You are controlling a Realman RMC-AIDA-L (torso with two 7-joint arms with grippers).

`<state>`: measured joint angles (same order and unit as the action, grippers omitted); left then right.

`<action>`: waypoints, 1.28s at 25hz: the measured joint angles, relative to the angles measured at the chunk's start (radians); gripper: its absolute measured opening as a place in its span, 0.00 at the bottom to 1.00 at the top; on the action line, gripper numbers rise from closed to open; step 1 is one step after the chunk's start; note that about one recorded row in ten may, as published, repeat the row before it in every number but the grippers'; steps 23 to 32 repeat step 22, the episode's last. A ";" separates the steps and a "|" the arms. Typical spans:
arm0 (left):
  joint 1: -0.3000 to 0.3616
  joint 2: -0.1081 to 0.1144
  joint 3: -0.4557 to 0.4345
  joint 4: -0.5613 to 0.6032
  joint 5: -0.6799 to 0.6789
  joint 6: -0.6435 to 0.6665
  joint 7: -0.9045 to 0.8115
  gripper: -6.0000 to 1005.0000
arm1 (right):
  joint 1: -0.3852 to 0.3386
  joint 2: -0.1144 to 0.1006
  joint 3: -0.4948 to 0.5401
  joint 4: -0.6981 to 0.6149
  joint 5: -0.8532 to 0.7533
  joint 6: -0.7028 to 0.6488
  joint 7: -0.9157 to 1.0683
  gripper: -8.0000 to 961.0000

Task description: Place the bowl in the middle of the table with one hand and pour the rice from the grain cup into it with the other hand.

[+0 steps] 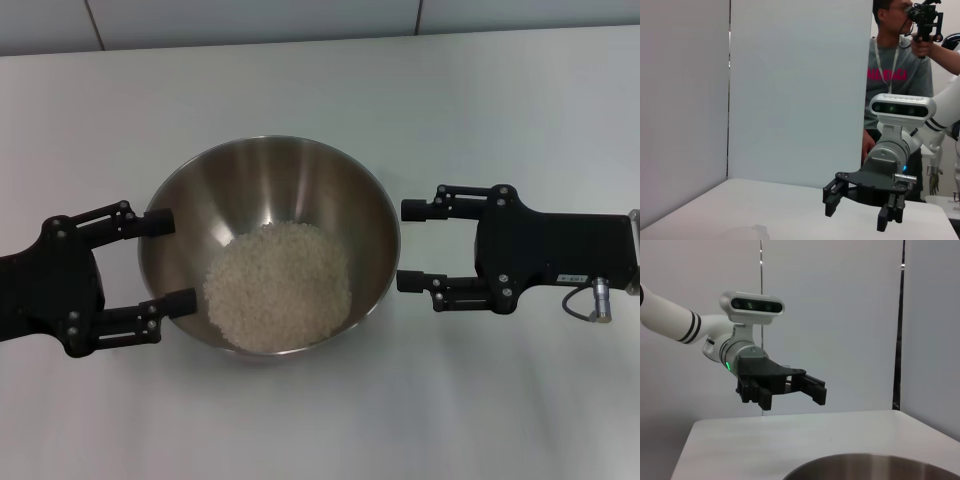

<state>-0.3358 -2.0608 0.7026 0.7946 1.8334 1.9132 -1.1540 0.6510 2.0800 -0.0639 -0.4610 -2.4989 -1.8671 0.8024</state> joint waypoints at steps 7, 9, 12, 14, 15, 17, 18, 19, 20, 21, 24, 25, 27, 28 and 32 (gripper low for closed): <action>-0.003 -0.001 0.000 -0.001 0.000 -0.004 0.000 0.81 | 0.006 0.000 -0.001 -0.001 0.000 0.001 0.004 0.75; -0.006 -0.001 0.000 -0.001 0.000 -0.002 0.000 0.81 | 0.009 0.000 -0.001 -0.001 0.000 0.004 0.004 0.75; -0.010 -0.001 0.000 -0.002 0.000 -0.002 0.000 0.81 | 0.013 0.000 -0.001 -0.001 0.000 0.011 0.005 0.75; -0.012 -0.001 0.000 -0.002 0.000 -0.003 0.000 0.81 | 0.016 0.000 -0.001 -0.001 0.000 0.012 0.005 0.75; -0.012 -0.001 0.000 -0.002 0.000 -0.004 0.000 0.81 | 0.017 0.000 -0.001 -0.001 0.000 0.012 0.005 0.75; -0.012 -0.001 0.000 -0.002 0.000 -0.005 0.000 0.81 | 0.018 0.000 -0.001 -0.001 0.000 0.013 0.005 0.75; -0.012 -0.001 0.000 -0.002 0.000 -0.005 0.000 0.81 | 0.019 0.000 0.000 -0.001 0.000 0.013 0.005 0.75; -0.012 -0.001 0.000 -0.002 0.000 -0.005 0.001 0.81 | 0.019 0.000 -0.001 -0.001 0.000 0.013 0.005 0.75; -0.012 -0.001 0.000 -0.002 0.000 -0.006 0.000 0.81 | 0.019 0.000 0.000 -0.001 0.000 0.013 0.005 0.75; -0.012 -0.001 0.000 -0.002 0.000 -0.006 0.000 0.81 | 0.019 0.000 0.000 0.000 0.000 0.013 0.005 0.75; -0.012 -0.001 0.000 -0.002 0.000 -0.006 0.000 0.81 | 0.019 0.000 0.000 0.000 0.000 0.013 0.005 0.75; -0.012 -0.001 0.000 -0.002 0.000 -0.006 0.000 0.81 | 0.019 0.000 0.000 0.000 0.000 0.013 0.005 0.75; -0.012 -0.001 0.000 -0.002 0.000 -0.006 0.000 0.81 | 0.019 0.000 0.000 0.000 0.000 0.013 0.005 0.75; -0.012 -0.001 0.000 -0.002 0.000 -0.006 0.000 0.81 | 0.019 0.000 0.000 0.000 0.000 0.013 0.005 0.75; -0.012 -0.001 0.000 -0.002 0.000 -0.006 0.000 0.81 | 0.019 0.000 0.000 0.000 0.000 0.013 0.005 0.75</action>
